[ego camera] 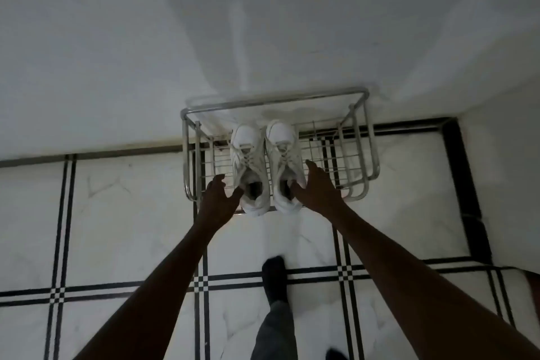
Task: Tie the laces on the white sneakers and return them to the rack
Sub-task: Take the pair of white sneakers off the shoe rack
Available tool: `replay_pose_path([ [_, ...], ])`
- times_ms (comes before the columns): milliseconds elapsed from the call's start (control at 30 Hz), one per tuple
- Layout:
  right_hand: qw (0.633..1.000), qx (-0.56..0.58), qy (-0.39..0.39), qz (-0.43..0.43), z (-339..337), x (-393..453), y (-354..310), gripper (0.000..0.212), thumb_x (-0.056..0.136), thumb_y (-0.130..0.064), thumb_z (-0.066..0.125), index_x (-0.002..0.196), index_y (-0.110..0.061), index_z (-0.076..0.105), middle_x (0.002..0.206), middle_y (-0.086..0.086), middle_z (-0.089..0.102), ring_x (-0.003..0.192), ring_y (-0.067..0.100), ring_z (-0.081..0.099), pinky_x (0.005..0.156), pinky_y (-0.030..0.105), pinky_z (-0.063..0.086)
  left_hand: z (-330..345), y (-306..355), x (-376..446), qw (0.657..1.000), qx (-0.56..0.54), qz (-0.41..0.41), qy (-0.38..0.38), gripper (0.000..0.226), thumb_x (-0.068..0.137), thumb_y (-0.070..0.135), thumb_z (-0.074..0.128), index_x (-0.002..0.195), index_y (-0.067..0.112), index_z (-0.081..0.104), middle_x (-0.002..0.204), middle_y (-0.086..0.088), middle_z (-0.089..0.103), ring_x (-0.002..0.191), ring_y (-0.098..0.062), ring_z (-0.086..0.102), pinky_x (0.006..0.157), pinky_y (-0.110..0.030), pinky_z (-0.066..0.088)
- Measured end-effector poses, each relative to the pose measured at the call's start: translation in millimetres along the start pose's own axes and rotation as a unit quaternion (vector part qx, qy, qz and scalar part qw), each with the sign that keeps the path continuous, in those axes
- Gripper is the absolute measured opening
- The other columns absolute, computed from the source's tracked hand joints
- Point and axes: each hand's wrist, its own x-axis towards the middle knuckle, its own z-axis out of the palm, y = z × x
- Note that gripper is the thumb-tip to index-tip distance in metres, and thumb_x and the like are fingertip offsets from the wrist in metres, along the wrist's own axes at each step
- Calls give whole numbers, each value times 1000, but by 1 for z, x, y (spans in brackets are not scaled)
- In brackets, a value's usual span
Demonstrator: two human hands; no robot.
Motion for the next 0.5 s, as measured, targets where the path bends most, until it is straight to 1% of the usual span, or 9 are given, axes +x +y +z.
replay_pose_path([
  [67, 1000, 8, 13, 3, 19, 24, 14, 46, 91, -26, 61, 129, -2, 52, 115, 19, 67, 109, 34, 65, 78, 25, 44, 8, -9, 17, 998, -58, -36, 7, 93, 79, 60, 67, 153, 17, 31, 143, -9, 50, 108, -31, 67, 78, -53, 62],
  [100, 1000, 10, 8, 5, 27, 34, 22, 40, 90, -27, 61, 121, -3, 55, 106, 17, 70, 101, 34, 68, 74, 26, 45, 12, -13, 22, 996, -81, -46, 0, 84, 86, 48, 70, 154, 16, 31, 139, -5, 50, 96, -26, 70, 69, -50, 64],
  [167, 1000, 18, 2, 17, 37, 46, 33, 41, 91, -23, 60, 126, -3, 52, 108, 18, 69, 102, 34, 68, 77, 31, 50, 20, -17, 30, 993, -101, -60, -12, 70, 94, 32, 67, 153, 16, 33, 129, -3, 51, 76, -16, 69, 61, -46, 64],
  [233, 999, 31, -1, 16, 41, 51, 38, 53, 92, -14, 60, 141, -5, 41, 122, 19, 66, 111, 34, 64, 84, 30, 47, 26, -20, 36, 993, -109, -35, -21, 62, 96, 28, 65, 150, 17, 37, 127, -8, 57, 80, -19, 70, 64, -52, 64],
  [267, 1000, 23, -1, 16, 40, 50, 38, 57, 92, -12, 59, 144, -4, 37, 124, 19, 65, 113, 34, 63, 83, 29, 46, 27, -20, 37, 993, -111, -30, -18, 60, 96, 25, 64, 149, 17, 38, 126, -10, 59, 83, -22, 70, 65, -54, 63],
  [367, 1000, 22, -5, 5, 40, 56, 46, 51, 92, -11, 60, 140, -6, 43, 120, 17, 67, 109, 34, 66, 78, 32, 52, 30, -18, 36, 993, -116, -25, -9, 52, 98, 14, 60, 147, 12, 40, 119, -12, 60, 78, -21, 68, 64, -54, 63],
  [433, 1000, 25, -4, 6, 38, 52, 46, 49, 92, -11, 60, 139, -7, 45, 120, 18, 66, 106, 34, 67, 75, 37, 58, 33, -17, 27, 993, -115, -10, 4, 47, 99, 10, 57, 144, 10, 43, 115, -12, 61, 78, -24, 68, 58, -46, 64],
  [467, 1000, 27, -2, 5, 37, 47, 46, 49, 93, -11, 59, 140, -7, 46, 119, 17, 66, 103, 32, 67, 69, 32, 58, 34, -19, 20, 993, -113, -4, 11, 45, 100, 9, 56, 143, 9, 44, 113, -10, 61, 77, -22, 68, 53, -39, 63],
  [500, 1000, 29, 2, -2, 37, 41, 49, 49, 93, -10, 59, 140, -7, 45, 116, 14, 65, 99, 28, 67, 62, 21, 55, 36, -20, 10, 993, -119, 2, 18, 43, 100, 8, 55, 142, 9, 45, 111, -9, 60, 76, -18, 67, 49, -32, 62],
])
